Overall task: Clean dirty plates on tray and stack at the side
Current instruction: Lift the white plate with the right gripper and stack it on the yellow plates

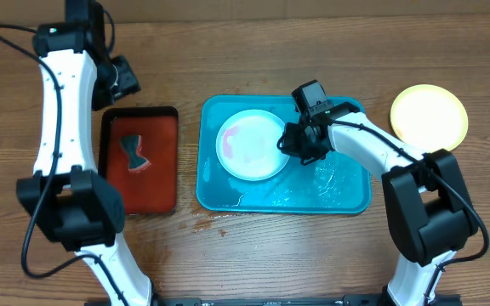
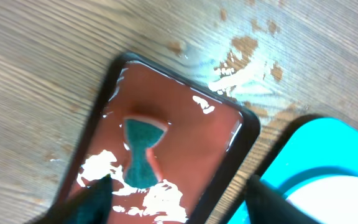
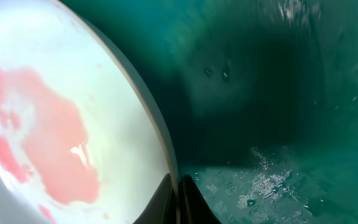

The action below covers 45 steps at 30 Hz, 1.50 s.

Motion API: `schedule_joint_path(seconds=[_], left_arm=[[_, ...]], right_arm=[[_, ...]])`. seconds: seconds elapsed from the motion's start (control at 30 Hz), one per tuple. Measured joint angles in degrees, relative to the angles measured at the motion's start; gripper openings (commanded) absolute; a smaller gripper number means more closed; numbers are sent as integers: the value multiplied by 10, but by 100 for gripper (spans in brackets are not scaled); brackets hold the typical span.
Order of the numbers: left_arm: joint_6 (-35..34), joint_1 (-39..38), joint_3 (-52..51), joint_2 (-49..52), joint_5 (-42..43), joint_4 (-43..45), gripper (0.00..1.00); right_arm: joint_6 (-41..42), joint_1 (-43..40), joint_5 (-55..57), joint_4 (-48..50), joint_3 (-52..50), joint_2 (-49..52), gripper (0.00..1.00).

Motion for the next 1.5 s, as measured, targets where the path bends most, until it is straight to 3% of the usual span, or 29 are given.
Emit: schedule_joint_path(seconds=[0.37, 0.77, 0.93, 1.13, 1.3, 1.5], left_arm=[[0, 0, 6, -15, -72, -8, 100], [0, 0, 6, -15, -81, 0, 100], [0, 0, 6, -15, -81, 0, 100], [0, 0, 6, -15, -83, 0, 100], [0, 0, 6, -15, -83, 0, 100], [0, 0, 6, -15, -83, 0, 100]], right_arm=[[-80, 9, 151, -99, 76, -104, 4], [-180, 45, 417, -143, 83, -109, 4], [-237, 121, 550, -109, 83, -109, 4], [-355, 227, 742, 11, 83, -109, 4], [-498, 273, 810, 91, 84, -109, 4], [-571, 280, 834, 123, 84, -109, 4]])
